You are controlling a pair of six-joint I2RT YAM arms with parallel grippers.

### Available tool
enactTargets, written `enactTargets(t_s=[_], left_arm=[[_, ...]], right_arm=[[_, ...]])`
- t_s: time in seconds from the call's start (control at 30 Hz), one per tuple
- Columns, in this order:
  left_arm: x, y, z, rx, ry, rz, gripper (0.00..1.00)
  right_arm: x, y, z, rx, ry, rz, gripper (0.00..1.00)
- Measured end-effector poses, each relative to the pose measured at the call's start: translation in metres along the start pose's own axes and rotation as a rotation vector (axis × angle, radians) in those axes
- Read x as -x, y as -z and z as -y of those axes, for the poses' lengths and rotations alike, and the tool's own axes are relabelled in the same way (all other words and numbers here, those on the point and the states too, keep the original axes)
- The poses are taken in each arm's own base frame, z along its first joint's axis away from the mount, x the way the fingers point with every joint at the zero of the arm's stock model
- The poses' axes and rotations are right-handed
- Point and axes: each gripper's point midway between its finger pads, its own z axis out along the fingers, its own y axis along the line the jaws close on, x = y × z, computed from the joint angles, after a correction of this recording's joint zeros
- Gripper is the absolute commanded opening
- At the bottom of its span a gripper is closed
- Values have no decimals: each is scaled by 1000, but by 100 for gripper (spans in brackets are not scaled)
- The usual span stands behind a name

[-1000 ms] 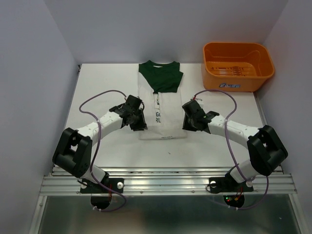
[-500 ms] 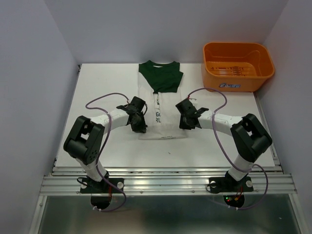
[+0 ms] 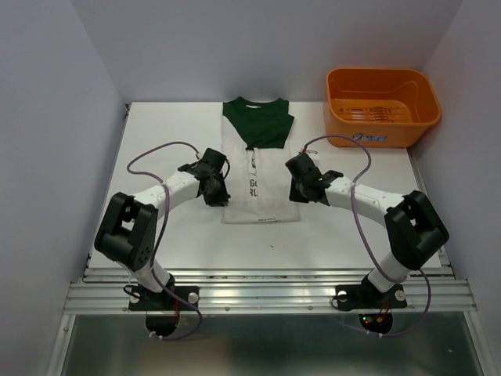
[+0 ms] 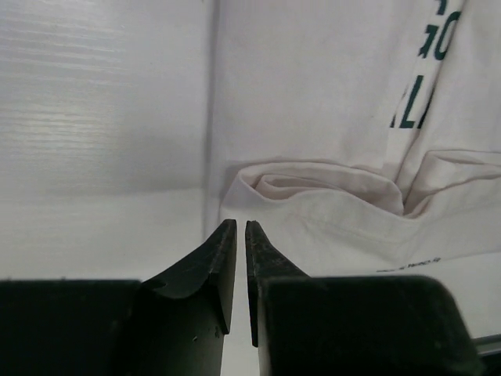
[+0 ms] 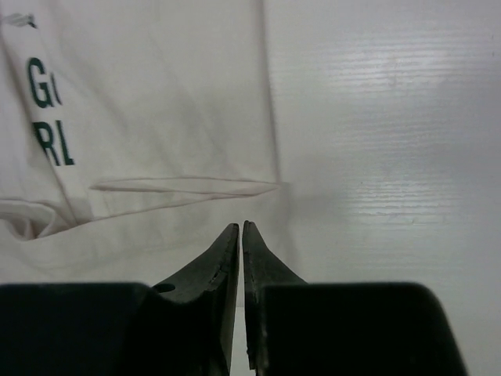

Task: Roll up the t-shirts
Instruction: Roll the T-shirt to the center of the board.

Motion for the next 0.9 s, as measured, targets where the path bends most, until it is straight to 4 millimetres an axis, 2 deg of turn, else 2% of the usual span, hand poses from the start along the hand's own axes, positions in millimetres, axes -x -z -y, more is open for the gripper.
enactTargets(t_s=[0.2, 0.33, 0.47, 0.53, 0.63, 0.7, 0.77, 0.9], left_arm=[[29, 43, 18, -81, -4, 117, 24], [40, 59, 27, -113, -3, 159, 27], [43, 64, 20, -99, 12, 161, 32], [46, 65, 14, -90, 26, 160, 36], [54, 70, -8, -62, 72, 175, 40], [57, 76, -18, -55, 96, 188, 43], [61, 85, -28, -51, 119, 212, 45], [59, 95, -31, -65, 122, 228, 50]], right_arm=[[34, 31, -25, 114, -20, 65, 12], [39, 41, -51, 219, -19, 43, 11], [23, 47, -89, 336, 25, -21, 12], [7, 49, -113, 398, 60, -66, 12], [-14, 48, -134, 449, 97, -117, 11], [-33, 45, -144, 470, 120, -165, 11], [-42, 42, -147, 468, 124, -189, 12], [-45, 38, -145, 455, 111, -199, 12]])
